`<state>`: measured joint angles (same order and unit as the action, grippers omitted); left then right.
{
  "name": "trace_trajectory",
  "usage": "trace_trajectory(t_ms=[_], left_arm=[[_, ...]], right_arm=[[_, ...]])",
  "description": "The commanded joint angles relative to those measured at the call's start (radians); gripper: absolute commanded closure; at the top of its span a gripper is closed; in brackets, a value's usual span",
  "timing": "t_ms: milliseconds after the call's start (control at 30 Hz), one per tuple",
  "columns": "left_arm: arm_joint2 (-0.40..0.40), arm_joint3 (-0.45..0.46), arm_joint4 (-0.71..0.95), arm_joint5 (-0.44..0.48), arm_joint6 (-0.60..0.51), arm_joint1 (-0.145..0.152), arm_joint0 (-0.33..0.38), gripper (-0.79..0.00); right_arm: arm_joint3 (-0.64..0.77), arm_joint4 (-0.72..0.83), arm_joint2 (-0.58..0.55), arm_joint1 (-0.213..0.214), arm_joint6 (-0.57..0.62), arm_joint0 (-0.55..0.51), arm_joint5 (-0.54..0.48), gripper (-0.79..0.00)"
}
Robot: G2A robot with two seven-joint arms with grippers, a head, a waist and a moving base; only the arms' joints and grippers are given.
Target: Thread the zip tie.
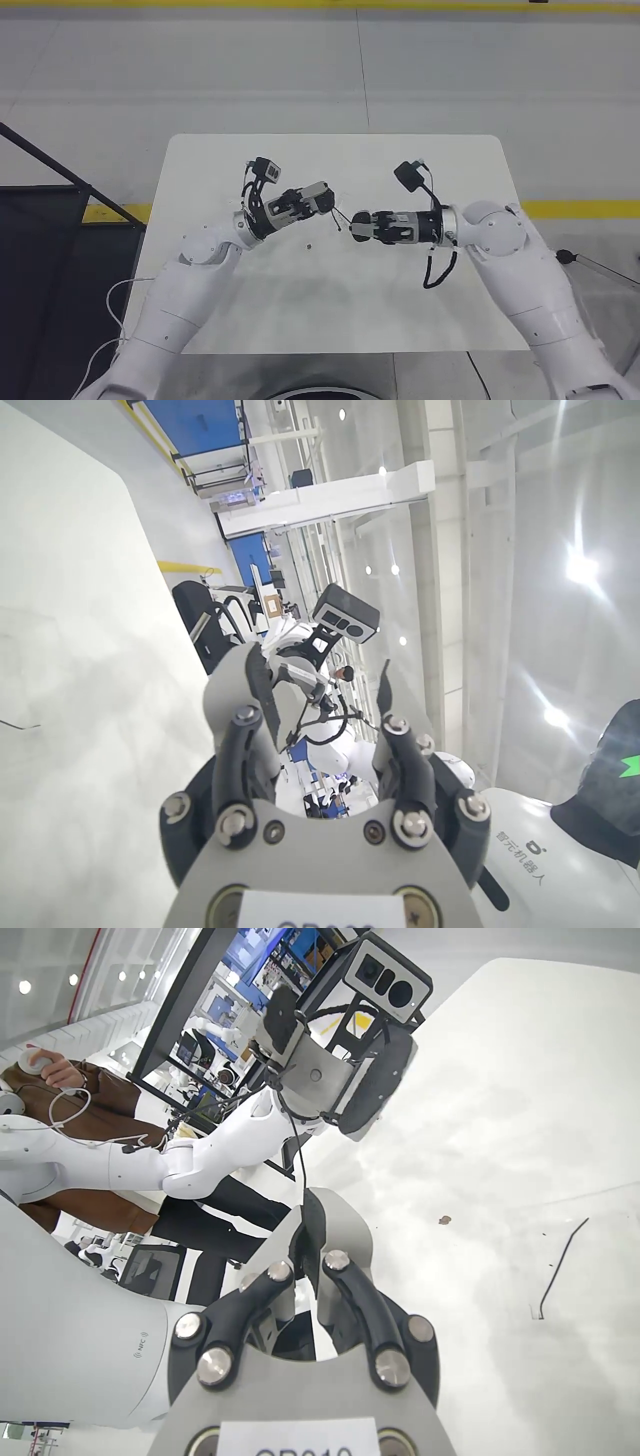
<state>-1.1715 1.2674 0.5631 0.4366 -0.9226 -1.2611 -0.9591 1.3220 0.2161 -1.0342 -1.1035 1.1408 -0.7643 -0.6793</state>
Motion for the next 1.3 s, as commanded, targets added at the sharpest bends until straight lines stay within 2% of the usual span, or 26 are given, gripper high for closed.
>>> trace_trajectory(t_ms=[0,633,767,800,900,933,1267], left_arm=[[0.001,-0.005,-0.001,0.001,0.001,0.000,0.001,-0.336],[0.008,0.005,0.002,0.020,-0.012,-0.003,-0.004,-0.252],[0.010,0.002,0.004,0.024,-0.013,-0.004,-0.002,-0.163],[0.011,0.000,0.005,0.023,-0.012,-0.005,-0.001,-0.163],[0.013,-0.005,0.005,0.025,-0.012,-0.006,0.002,-0.058],[0.013,-0.007,0.004,0.025,-0.011,-0.006,0.002,0.000],[0.009,-0.016,0.000,0.032,-0.004,-0.007,0.006,0.000]], right_arm=[[-0.006,-0.004,0.001,0.003,-0.002,0.003,-0.002,0.000],[-0.024,0.023,0.013,0.013,0.018,0.014,0.018,0.000],[-0.025,0.026,0.017,0.014,0.020,0.016,0.020,0.000],[-0.025,0.027,0.018,0.015,0.020,0.017,0.020,0.000],[-0.026,0.031,0.022,0.016,0.020,0.018,0.020,0.000],[-0.026,0.032,0.023,0.016,0.020,0.019,0.020,0.000],[-0.031,0.045,0.026,0.021,0.011,0.023,0.011,0.000]])
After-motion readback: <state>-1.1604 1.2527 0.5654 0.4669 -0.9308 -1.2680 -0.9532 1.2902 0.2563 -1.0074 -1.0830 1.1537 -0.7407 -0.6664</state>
